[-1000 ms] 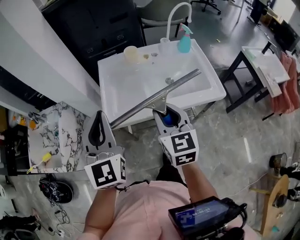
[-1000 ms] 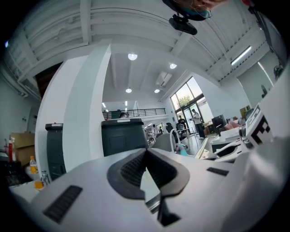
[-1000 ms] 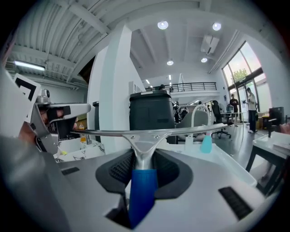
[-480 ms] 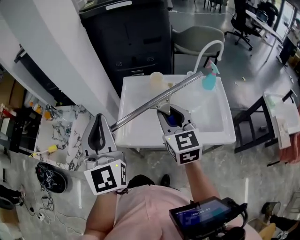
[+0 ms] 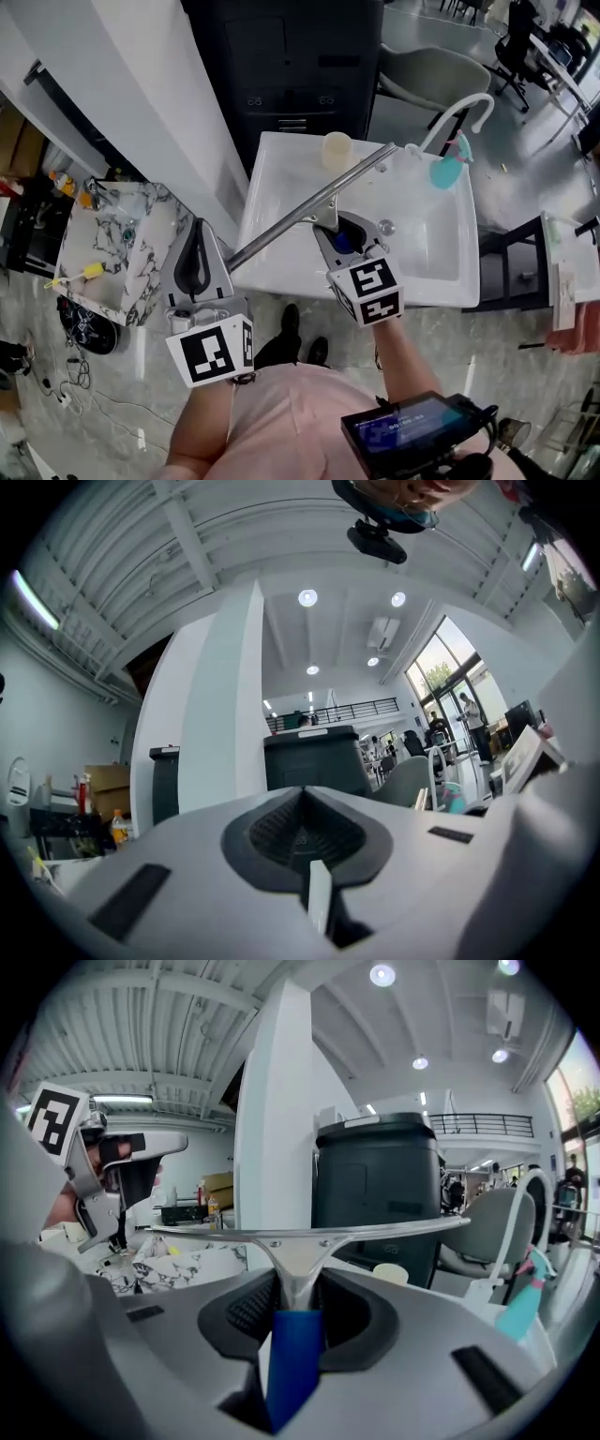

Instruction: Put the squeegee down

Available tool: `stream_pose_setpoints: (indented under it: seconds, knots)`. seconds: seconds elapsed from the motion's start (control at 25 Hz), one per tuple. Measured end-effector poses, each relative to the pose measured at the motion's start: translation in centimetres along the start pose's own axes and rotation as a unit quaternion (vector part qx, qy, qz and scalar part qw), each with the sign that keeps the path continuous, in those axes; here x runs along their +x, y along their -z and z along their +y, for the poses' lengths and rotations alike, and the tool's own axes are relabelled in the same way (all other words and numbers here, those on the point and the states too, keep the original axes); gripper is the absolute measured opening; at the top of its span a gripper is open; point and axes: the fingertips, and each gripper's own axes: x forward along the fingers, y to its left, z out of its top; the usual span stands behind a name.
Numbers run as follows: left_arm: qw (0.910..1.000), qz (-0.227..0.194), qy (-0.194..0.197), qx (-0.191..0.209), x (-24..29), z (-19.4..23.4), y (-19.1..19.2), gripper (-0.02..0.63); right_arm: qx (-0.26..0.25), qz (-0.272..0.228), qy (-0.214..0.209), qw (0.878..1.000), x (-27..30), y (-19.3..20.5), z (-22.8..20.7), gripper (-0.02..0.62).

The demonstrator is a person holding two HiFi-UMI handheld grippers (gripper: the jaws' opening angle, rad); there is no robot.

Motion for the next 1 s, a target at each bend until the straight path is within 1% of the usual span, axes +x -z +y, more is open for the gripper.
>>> stream_pose_setpoints:
  seconds: [0.36, 0.68, 1.0]
  knots:
    - [0.9986, 0.052, -0.008, -0.008, 2.6, 1.6, 5.0, 0.009, 0.014, 0.074, -0.067, 0.995, 5.3, 6.1, 2.2, 0.109]
    - [0.996, 0.088, -0.005, -0.013, 4.7, 2.0, 8.6, 0.009, 0.031, 0.128, -0.095, 0.987, 8.4, 10.6, 2.5, 0.11]
    - [0.9928, 0.118, -0.003, -0.016, 6.0, 1.9, 11.4, 0.009, 0.05, 0.17, -0.12, 0.977, 10.1, 14.3, 3.2, 0.11]
